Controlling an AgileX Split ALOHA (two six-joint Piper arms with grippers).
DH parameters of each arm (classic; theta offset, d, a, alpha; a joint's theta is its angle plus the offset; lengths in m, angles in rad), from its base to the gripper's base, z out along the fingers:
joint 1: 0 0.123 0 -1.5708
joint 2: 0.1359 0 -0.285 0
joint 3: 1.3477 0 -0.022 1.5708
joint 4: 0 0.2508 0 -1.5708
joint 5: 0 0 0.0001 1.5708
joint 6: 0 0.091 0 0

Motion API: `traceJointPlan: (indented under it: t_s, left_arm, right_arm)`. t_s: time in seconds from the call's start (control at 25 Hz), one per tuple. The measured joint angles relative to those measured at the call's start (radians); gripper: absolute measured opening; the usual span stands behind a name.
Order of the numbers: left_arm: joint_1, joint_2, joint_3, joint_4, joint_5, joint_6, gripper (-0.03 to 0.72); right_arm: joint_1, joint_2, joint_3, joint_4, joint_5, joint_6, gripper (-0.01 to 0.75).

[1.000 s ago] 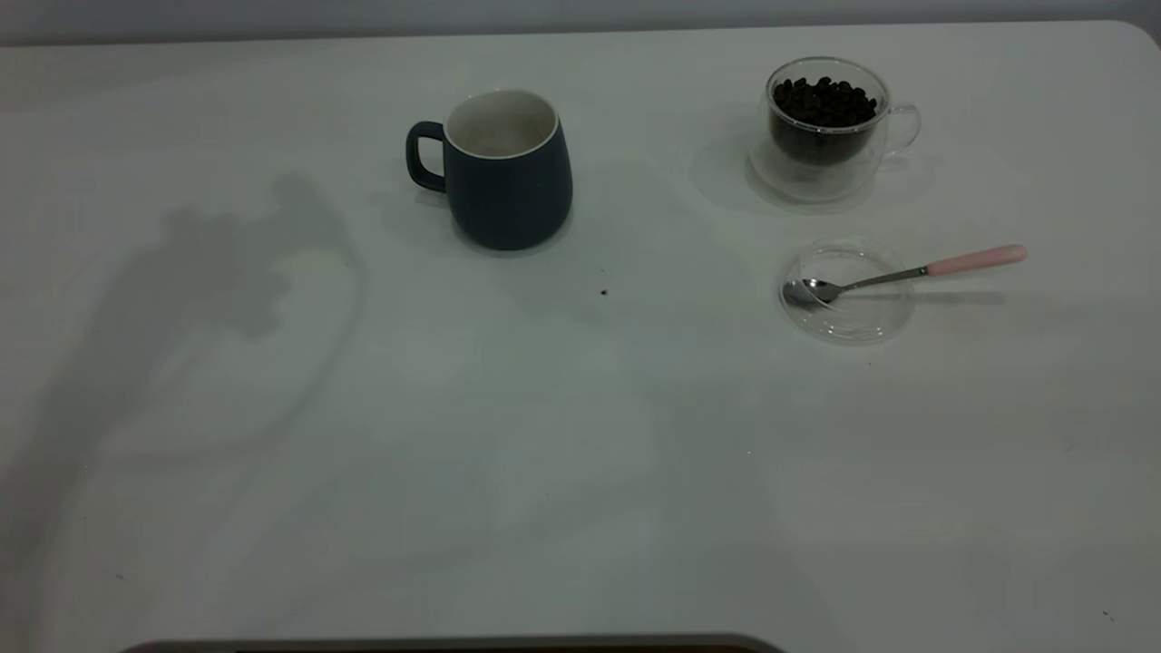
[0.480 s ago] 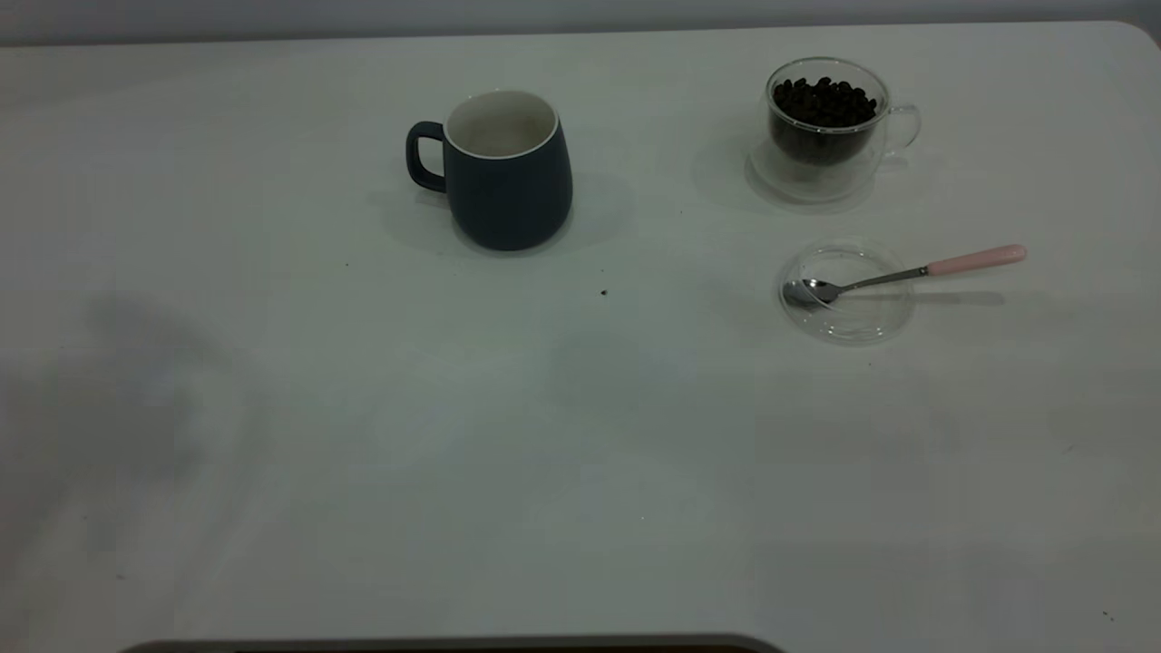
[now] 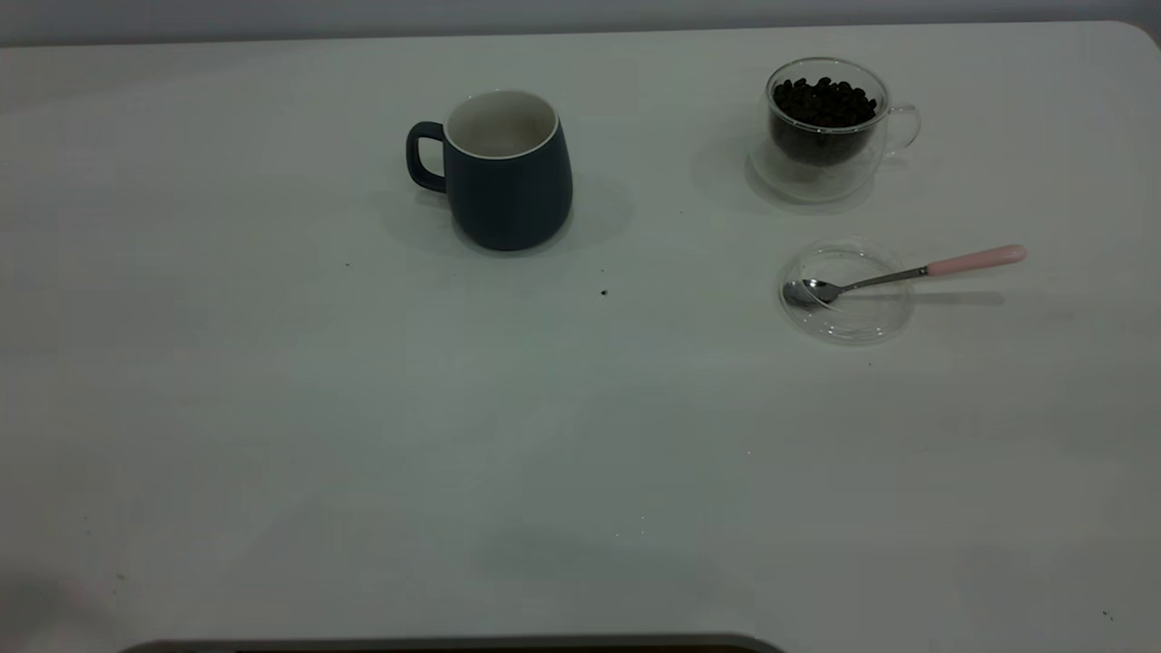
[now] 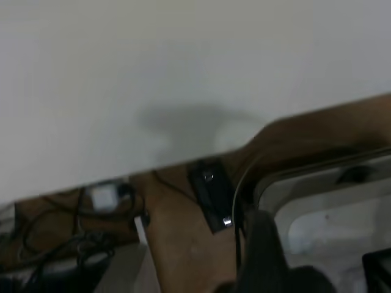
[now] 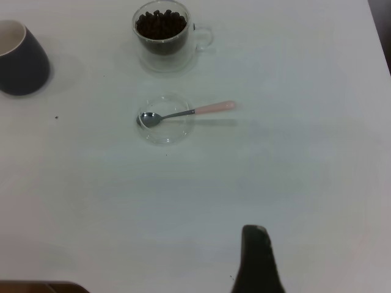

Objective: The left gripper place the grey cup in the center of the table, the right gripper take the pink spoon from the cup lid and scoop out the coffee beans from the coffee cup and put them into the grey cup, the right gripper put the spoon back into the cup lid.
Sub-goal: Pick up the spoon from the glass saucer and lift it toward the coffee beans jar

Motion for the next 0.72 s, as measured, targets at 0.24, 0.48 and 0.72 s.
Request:
traceJointPlan:
  t_s: [0.24,0.48,0.72]
  left_arm:
    - [0.0,-0.238,0.187,0.037,-0.024,-0.046,0.586]
    - [0.0,-0.476,0.204,0.043,-0.018,-0.05,0.586]
    - [0.003,-0.694,0.204,0.043,-0.01,-0.05,0.586]
  right_arm:
    - [0.0,0.0,0.0,0.0,0.0,0.0,0.591]
    - [0.0,0.0,0.0,0.0,0.0,0.0,0.591]
    - [0.0,0.0,0.0,0.0,0.0,0.0,0.591]
